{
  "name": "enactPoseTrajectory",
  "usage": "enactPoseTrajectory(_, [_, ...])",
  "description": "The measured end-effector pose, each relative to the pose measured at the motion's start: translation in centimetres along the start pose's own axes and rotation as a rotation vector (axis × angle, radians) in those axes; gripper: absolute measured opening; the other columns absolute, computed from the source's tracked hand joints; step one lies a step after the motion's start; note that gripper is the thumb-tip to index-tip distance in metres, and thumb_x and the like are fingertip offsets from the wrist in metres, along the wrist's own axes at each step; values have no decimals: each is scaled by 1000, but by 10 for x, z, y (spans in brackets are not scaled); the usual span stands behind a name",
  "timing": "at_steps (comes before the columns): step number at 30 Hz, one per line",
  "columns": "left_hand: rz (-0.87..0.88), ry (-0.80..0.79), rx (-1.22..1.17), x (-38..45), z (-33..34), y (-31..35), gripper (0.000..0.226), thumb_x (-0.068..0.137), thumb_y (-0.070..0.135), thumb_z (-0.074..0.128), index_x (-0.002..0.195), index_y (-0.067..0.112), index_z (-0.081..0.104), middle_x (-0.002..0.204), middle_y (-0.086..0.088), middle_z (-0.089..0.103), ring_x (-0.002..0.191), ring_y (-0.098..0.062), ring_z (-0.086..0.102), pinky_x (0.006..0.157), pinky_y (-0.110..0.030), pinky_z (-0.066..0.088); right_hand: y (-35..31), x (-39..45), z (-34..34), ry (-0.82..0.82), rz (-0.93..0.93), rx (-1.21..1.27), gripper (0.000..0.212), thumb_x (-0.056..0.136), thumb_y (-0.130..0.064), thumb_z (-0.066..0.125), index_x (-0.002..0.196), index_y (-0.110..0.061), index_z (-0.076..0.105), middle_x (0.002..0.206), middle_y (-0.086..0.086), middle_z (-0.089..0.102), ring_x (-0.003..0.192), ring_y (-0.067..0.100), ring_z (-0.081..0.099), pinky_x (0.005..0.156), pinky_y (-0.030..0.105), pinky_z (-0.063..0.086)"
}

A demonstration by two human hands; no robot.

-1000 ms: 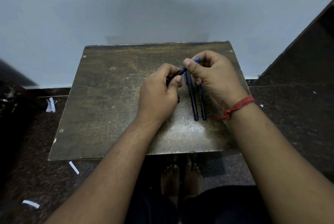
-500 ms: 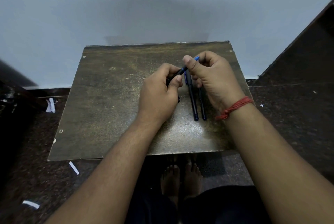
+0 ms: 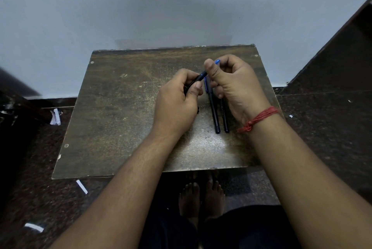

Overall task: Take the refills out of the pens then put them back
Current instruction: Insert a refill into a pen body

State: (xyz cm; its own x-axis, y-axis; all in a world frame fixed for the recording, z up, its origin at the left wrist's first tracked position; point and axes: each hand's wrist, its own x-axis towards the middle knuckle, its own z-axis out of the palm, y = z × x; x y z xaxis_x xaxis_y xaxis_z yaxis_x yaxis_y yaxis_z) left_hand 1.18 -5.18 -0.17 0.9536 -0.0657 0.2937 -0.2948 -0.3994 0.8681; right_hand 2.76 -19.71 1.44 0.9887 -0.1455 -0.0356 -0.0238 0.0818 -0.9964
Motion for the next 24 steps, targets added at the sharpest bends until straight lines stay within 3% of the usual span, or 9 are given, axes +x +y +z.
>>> enactPoseTrajectory(4, [-14,2,-15,0,-2,3,10,98,14,59,98,24,62,80,9,68,70,-8,67,61,-20,53,-5,-1,-5,-83,-30,101,12,92,-14,69,104,-14,68,87,1,67,66,10,60,46,22,38])
enactPoseTrajectory(7, [-5,11,-7,0,-1,2,12,98,16,59,97,27,61,80,11,68,74,-8,68,68,-31,56,-6,-3,-2,-128,-24,108,11,94,-4,64,98,-12,69,87,5,69,63,10,58,46,21,38])
enactPoseTrajectory(10, [-10,8,-19,0,1,1,11,96,15,60,97,26,63,80,13,68,78,-6,68,73,-38,56,-2,-1,3,-47,18,95,14,91,-14,71,82,-14,60,67,3,61,51,9,53,42,21,35])
enactPoseTrajectory(13, [-4,2,-19,0,1,1,8,96,17,59,99,23,64,81,13,68,80,-6,68,75,-37,57,1,0,3,-29,13,0,27,85,-30,77,84,-14,56,68,9,55,47,9,49,40,21,33])
enactPoseTrajectory(17, [-19,6,-40,0,0,2,12,98,14,59,96,25,62,79,11,68,72,-9,67,67,-33,55,-6,-3,-2,-61,-9,66,8,92,-16,70,97,-12,65,72,-3,62,51,9,51,39,20,30])
enactPoseTrajectory(20, [-9,15,-35,0,0,1,11,96,17,59,96,28,62,80,13,67,77,-7,67,72,-37,56,-9,-4,0,-85,-2,115,4,95,-9,64,94,-12,67,76,-1,66,46,8,46,38,18,28])
enactPoseTrajectory(24, [-9,-10,-33,-1,2,3,13,97,15,59,96,28,62,81,12,68,78,-3,66,71,-34,57,-6,-4,3,12,33,29,26,89,-28,74,78,-16,55,61,0,52,42,9,37,37,19,28])
